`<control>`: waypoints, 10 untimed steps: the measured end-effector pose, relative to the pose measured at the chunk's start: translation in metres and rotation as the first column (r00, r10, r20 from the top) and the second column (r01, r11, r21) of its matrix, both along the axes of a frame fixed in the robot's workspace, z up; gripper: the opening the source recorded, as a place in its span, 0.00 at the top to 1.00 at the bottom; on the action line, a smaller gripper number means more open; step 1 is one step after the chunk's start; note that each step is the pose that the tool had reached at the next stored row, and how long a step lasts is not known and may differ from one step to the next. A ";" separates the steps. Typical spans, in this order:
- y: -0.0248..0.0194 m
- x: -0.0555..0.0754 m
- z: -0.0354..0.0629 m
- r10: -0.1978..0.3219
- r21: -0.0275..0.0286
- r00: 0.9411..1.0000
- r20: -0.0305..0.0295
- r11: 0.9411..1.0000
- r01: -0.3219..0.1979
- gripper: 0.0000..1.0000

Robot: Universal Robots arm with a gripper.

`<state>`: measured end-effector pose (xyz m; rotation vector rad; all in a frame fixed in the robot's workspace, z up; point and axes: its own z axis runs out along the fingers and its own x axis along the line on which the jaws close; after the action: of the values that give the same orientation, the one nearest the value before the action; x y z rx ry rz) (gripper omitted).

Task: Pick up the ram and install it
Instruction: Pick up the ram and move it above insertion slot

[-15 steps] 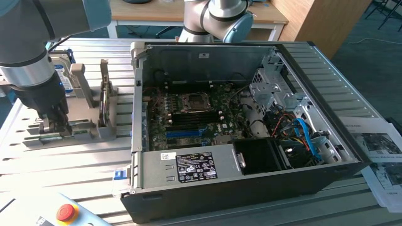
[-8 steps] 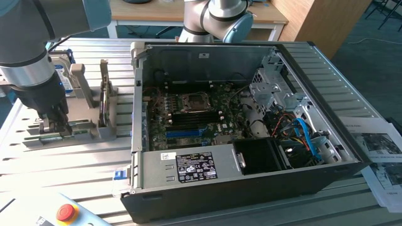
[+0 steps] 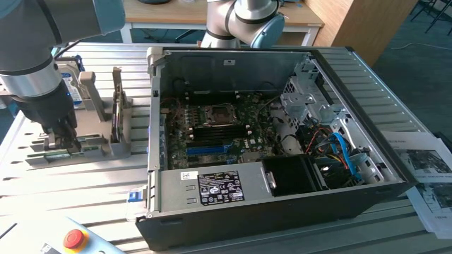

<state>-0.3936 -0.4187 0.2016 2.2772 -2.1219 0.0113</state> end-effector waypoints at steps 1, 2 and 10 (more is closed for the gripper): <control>0.0000 0.000 0.0000 -0.004 0.000 1.000 0.000 1.000 0.004 0.88; 0.0000 0.000 0.0000 -0.005 0.000 1.000 0.000 1.000 0.005 0.88; 0.0000 0.000 0.0044 -0.005 0.000 1.000 0.000 1.000 0.005 0.88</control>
<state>-0.3935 -0.4187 0.2060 2.2722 -2.1274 0.0113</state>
